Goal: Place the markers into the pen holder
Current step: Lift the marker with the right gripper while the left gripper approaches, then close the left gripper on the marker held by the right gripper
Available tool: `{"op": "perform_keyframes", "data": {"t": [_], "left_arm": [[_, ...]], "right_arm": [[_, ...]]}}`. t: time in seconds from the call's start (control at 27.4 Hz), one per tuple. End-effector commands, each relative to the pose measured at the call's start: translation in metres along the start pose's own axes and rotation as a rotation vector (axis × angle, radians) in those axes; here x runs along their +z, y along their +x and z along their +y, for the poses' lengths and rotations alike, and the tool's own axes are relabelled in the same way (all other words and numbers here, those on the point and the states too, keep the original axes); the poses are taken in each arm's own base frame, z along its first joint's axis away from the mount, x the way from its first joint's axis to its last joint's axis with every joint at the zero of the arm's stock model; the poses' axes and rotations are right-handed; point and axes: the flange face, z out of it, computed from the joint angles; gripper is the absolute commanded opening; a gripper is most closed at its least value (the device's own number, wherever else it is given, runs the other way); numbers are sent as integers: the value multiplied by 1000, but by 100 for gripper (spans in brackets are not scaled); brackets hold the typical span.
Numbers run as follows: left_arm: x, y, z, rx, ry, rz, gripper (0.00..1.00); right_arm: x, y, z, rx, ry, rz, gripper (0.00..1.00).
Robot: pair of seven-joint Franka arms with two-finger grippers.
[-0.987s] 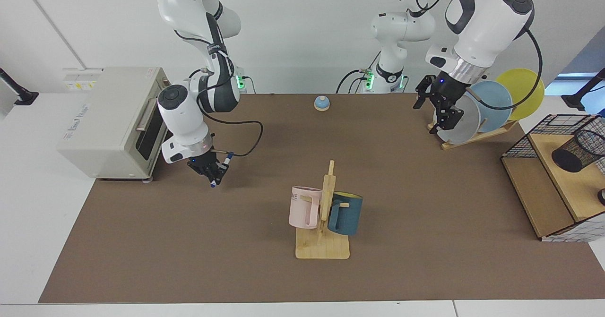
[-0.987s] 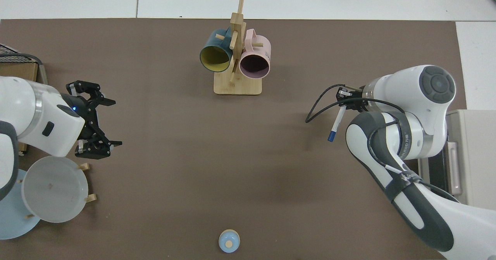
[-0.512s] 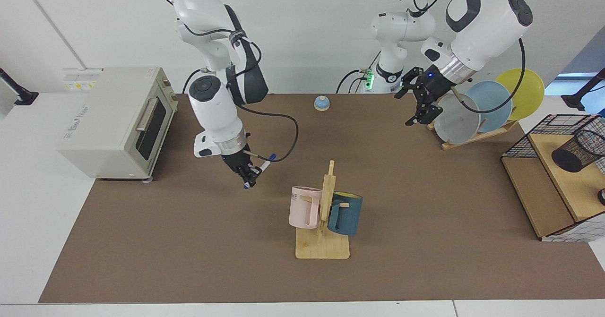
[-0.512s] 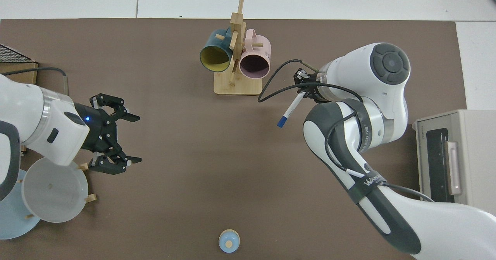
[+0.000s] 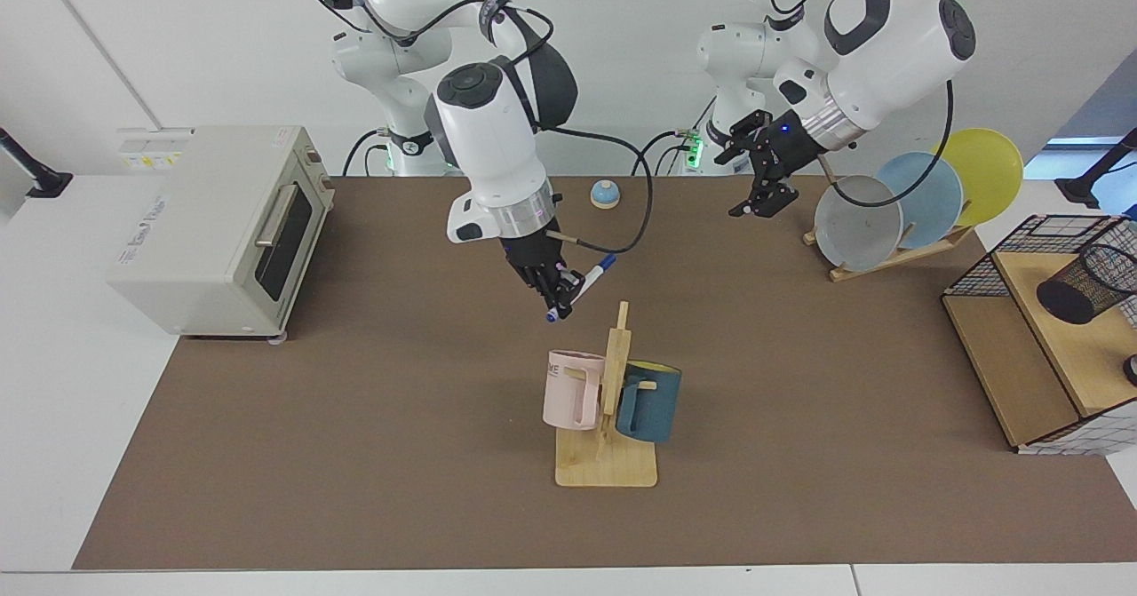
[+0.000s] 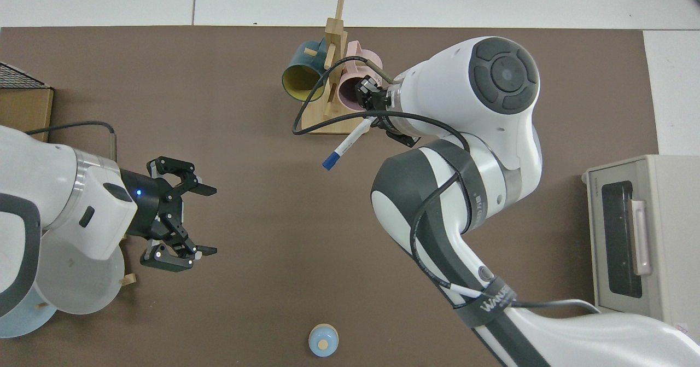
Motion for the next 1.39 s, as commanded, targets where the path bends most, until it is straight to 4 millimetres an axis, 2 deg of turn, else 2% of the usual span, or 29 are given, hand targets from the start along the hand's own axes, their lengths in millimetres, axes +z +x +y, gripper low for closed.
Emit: {"op": "perform_keyframes", "data": {"t": [0.0,0.18,0.26,0.37,0.51,0.58,0.66,0.8,1.1,1.24,1.35], "left_arm": [[13,-18,39,-13,-16,17,100],[18,-13,45,-6,-25,10,100],[23,-9,49,-14,-29,13,100],[25,0,51,-86,-15,42,100],[37,26,52,-142,42,31,100],[38,30,49,-186,71,31,100],[35,29,44,-225,95,38,100],[29,19,35,-258,111,48,100],[19,13,21,-313,191,87,100],[22,19,22,-319,194,96,100],[22,23,21,-338,213,104,100]], "right_arm": [[-11,-27,-26,79,31,-12,0],[-14,-43,-29,93,31,-27,0],[-13,-57,-33,106,34,-45,0],[-16,-84,-38,108,38,-76,0],[-20,-96,-40,141,41,-83,0],[-20,-105,-41,139,39,-88,0],[-29,-118,-42,120,48,-91,0],[-29,-122,-38,114,37,-91,0],[-33,-124,-37,103,37,-90,0],[-38,-154,-36,70,27,-100,0],[-44,-160,-30,60,21,-98,0]]}}
